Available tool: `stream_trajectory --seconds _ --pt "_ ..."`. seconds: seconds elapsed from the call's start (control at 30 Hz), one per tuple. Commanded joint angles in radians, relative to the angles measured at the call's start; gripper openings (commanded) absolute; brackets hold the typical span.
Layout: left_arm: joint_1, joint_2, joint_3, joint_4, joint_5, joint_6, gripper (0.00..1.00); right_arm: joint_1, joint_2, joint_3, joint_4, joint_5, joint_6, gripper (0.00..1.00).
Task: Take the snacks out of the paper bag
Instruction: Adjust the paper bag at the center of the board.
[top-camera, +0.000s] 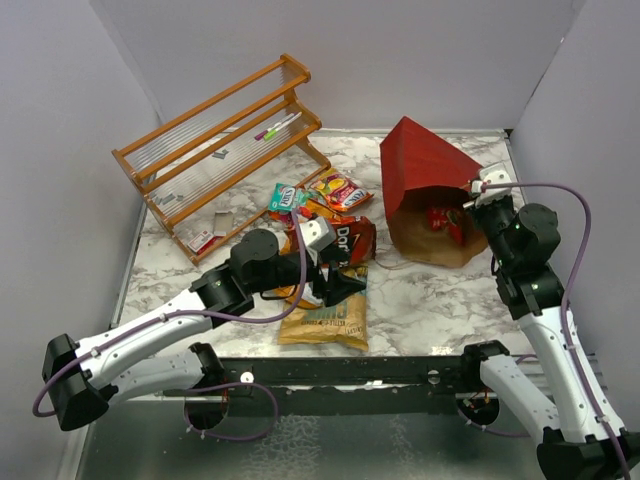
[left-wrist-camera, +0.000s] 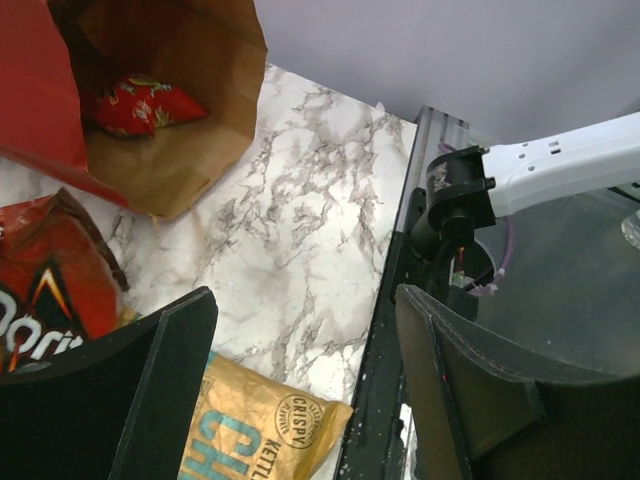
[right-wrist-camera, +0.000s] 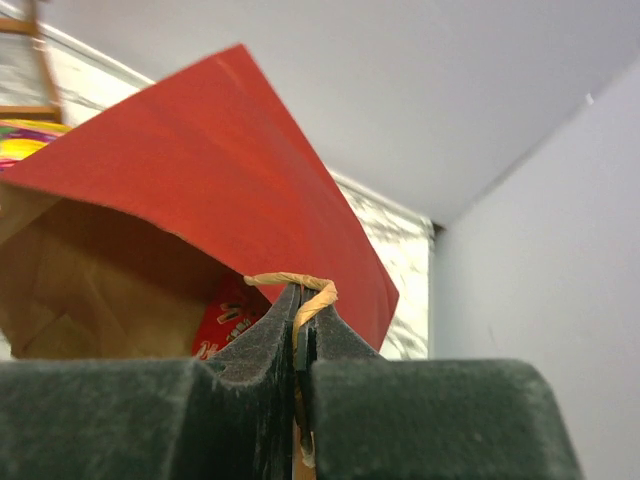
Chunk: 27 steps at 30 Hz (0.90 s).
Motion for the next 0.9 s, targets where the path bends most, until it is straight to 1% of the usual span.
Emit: stream_trajectory --seconds 0.0,0.2,0.3,0.37,0.47,0.6,0.7,0.8,0.87 --pt "-0.040 0.031 0.053 0.044 -0.038 -0.036 0.75 0.000 0.021 0.071 -0.074 0.203 0.043 0.02" --pt "-0.125 0.111 0.118 0.022 -0.102 0.009 0.75 0.000 -0.014 0.112 -0.179 0.049 0.049 0.02" --pt "-0.184 0.150 0.134 0.045 -0.148 0.051 0.75 0.000 -0.026 0.127 -0.232 -0.083 0.074 0.02" --pt "-0.233 0.179 0.142 0.068 -0.190 0.087 0.75 0.000 -0.016 0.146 -0.269 -0.158 0.113 0.02" --pt "-0.313 0.236 0.169 0.082 -0.268 0.147 0.75 0.000 0.014 0.175 -0.314 -0.199 0.208 0.02" --pt "-0.392 0.326 0.213 0.093 -0.349 0.215 0.75 0.000 0.045 0.200 -0.346 -0.319 0.267 0.02" --pt "-0.410 0.397 0.235 0.120 -0.393 0.252 0.75 0.000 0.054 0.212 -0.336 -0.371 0.338 0.02" --pt "-0.412 0.479 0.270 0.133 -0.435 0.314 0.75 0.000 0.056 0.215 -0.329 -0.445 0.344 0.02" --pt "-0.413 0.543 0.301 0.135 -0.485 0.360 0.75 0.000 0.044 0.216 -0.324 -0.456 0.351 0.02"
